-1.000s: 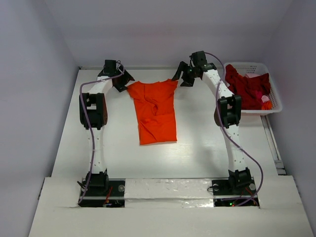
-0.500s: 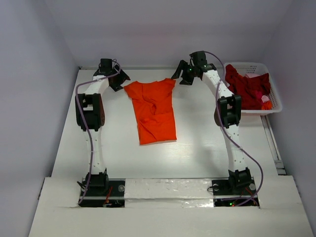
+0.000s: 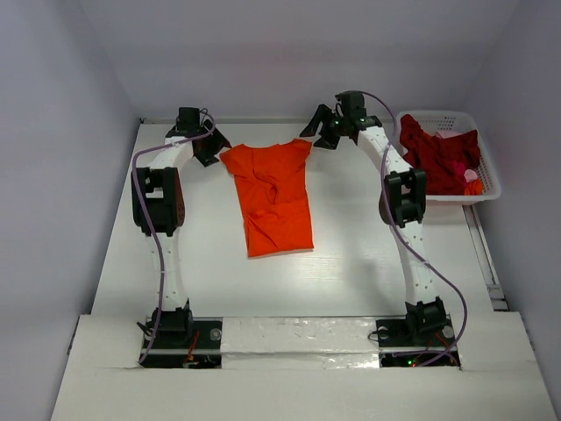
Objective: Fold and stack the t-shirts
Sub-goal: Fold the tshirt
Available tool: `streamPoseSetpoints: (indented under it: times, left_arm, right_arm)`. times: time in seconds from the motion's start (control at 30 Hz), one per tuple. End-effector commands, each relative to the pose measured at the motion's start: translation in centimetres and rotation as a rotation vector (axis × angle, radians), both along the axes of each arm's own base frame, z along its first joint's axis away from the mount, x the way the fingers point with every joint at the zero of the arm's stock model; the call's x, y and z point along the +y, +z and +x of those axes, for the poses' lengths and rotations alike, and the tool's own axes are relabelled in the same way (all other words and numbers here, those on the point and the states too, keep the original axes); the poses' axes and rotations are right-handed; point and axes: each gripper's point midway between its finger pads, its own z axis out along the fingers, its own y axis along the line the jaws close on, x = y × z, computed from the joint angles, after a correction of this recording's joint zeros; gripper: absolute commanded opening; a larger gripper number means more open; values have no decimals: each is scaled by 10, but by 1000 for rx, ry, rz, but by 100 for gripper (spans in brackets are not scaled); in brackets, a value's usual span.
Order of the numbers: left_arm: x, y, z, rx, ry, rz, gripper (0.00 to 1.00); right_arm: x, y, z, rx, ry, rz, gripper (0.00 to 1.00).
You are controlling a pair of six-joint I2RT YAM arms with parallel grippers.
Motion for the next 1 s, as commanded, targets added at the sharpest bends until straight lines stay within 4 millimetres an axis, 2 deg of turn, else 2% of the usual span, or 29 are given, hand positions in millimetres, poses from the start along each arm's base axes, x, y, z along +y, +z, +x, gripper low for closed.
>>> streamPoseSetpoints:
  times: [0.0, 0.13, 0.17, 0.23, 0.27, 0.3, 0.33, 0.37, 0.4, 0.47, 0.5, 0.53, 0.57, 0.6, 0.63, 0.67, 0.7, 0.73, 0.77, 0.8, 0.83, 0.87, 0.9, 0.93, 0.97]
  left_arm:
    - [2, -2, -4, -5, -2, 17, 59]
    - [2, -12, -7, 20, -6, 19, 57]
    - [1, -11, -8, 20, -11, 18, 56]
    - [-3, 3, -15, 8, -23, 28, 54]
    - [0, 23, -19, -24, -24, 46, 53]
    - [4, 31, -21, -35, -12, 65, 49]
    - [6, 37, -27, -40, -11, 77, 46]
    - [8, 62, -30, -82, -6, 88, 43]
    - [13, 74, -31, -104, 1, 121, 43]
    - [18, 99, -36, -136, 8, 151, 41]
    - [18, 128, -37, -194, 11, 174, 38]
    - [20, 141, -41, -208, 18, 181, 36]
    - [22, 164, -46, -250, 29, 185, 32]
    - [22, 171, -49, -262, 34, 187, 19]
    - [10, 172, -56, -251, 8, 186, 13]
    - [3, 170, -62, -233, -8, 187, 4]
    - [-4, 159, -67, -191, -26, 194, 0]
    - [-26, 141, -85, -105, -82, 202, 0]
    - [-39, 126, -96, -53, -123, 215, 0]
    - [-49, 112, -107, -7, -144, 241, 0]
    - [-59, 87, -129, 63, -181, 262, 0]
    - [-86, 88, -149, 55, -239, 263, 0]
    - [-97, 81, -162, 64, -262, 266, 0]
    - [-103, 57, -183, 106, -287, 267, 0]
    - [-115, 50, -199, 118, -321, 264, 0]
  right_arm:
    - [16, 9, 12, -49, 21, 78, 74]
    - [20, 9, 11, -40, 27, 111, 74]
    - [29, 18, 6, -51, 48, 118, 73]
    - [37, 21, -5, -69, 83, 83, 73]
    - [42, 42, -10, -107, 99, 68, 73]
    - [48, 43, -19, -118, 121, 24, 72]
    - [46, 48, -21, -124, 119, 9, 69]
    - [50, 54, -27, -128, 127, 7, 67]
    - [48, 78, -29, -175, 125, 6, 66]
    - [47, 91, -37, -199, 121, -12, 63]
    - [42, 118, -41, -250, 111, -22, 62]
    - [46, 125, -47, -263, 119, -27, 57]
    - [43, 126, -52, -256, 116, -38, 51]
    - [47, 128, -60, -250, 124, -49, 43]
    - [51, 140, -72, -260, 135, -46, 23]
    - [54, 139, -79, -247, 142, -56, 14]
    - [51, 122, -90, -187, 132, -104, 2]
    - [51, 123, -101, -177, 133, -127, 0]
    - [64, 118, -118, -158, 164, -143, 0]
    - [67, 107, -132, -128, 187, -172, 0]
    - [69, 85, -150, -75, 212, -208, 0]
    - [84, 89, -173, -85, 258, -220, 0]
    - [85, 82, -185, -81, 272, -256, 0]
    - [88, 76, -196, -74, 284, -273, 0]
    - [83, 61, -216, -37, 298, -295, 0]
